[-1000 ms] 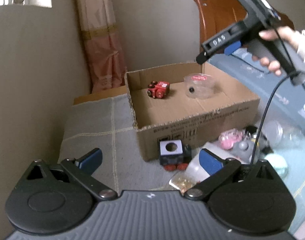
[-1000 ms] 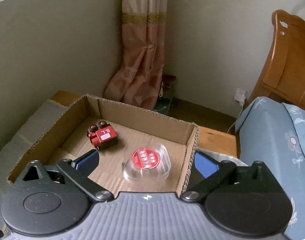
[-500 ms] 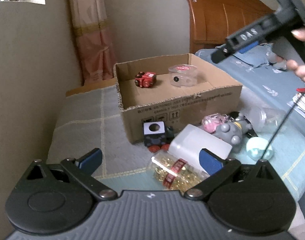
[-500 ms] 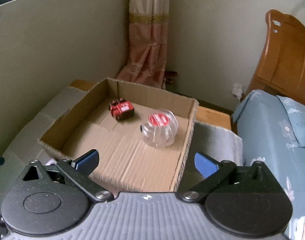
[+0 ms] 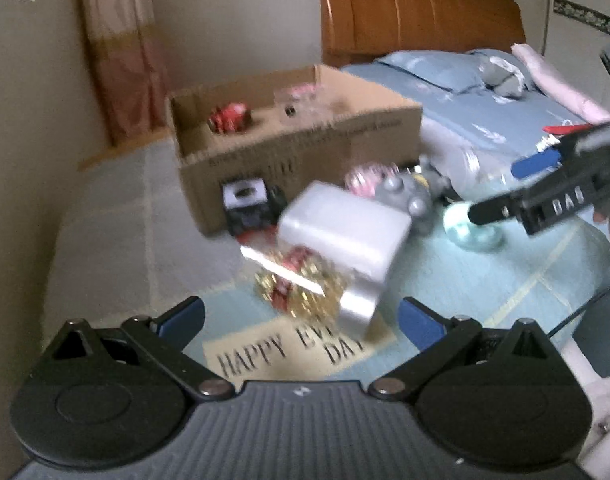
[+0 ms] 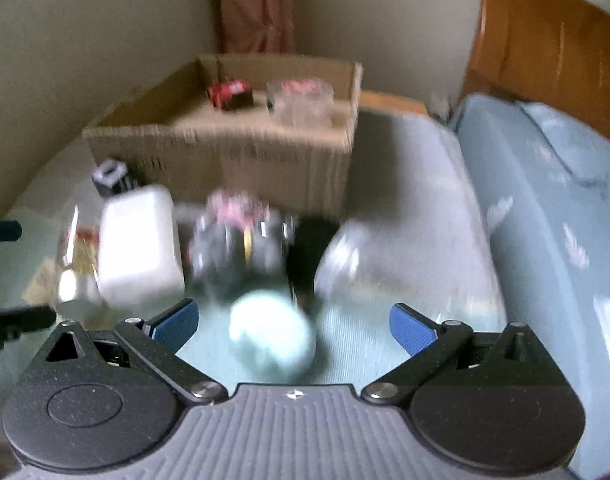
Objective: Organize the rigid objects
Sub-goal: 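Withdraw both grippers from the cardboard box back over the items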
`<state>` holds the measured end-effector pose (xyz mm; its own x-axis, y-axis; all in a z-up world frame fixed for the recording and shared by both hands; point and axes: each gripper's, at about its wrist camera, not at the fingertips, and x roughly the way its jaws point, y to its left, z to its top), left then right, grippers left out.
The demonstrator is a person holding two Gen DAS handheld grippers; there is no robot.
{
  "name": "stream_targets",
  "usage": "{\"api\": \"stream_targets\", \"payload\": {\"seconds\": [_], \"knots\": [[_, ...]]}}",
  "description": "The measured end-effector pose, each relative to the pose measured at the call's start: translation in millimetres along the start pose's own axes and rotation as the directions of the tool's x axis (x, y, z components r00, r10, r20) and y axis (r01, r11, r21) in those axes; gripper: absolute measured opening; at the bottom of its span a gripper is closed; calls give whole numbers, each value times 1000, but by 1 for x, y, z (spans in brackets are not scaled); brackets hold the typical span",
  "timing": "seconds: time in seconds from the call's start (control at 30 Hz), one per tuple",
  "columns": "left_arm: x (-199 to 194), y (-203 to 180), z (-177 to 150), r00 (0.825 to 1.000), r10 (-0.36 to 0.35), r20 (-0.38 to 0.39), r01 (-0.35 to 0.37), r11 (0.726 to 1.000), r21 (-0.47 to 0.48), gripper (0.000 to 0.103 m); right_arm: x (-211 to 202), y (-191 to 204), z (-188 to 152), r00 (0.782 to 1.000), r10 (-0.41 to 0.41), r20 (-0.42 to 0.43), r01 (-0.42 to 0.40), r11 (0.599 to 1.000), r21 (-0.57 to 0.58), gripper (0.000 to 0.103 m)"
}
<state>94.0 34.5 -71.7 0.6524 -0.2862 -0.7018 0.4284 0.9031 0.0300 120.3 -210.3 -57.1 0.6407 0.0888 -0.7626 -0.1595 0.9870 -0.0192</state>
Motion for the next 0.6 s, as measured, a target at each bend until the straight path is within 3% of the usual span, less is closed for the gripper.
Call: {"api": "stream_targets", "payload": {"seconds": [0.27, 0.6], "knots": [[28, 6, -18, 995, -44, -86, 45, 999, 11, 102, 13, -4, -31, 999, -13, -50, 14, 999, 30, 103], [44, 18, -4, 993, -104, -63, 108, 992, 65, 103, 17, -2, -35, 999, -15, -35, 15, 1000, 11, 103]]}}
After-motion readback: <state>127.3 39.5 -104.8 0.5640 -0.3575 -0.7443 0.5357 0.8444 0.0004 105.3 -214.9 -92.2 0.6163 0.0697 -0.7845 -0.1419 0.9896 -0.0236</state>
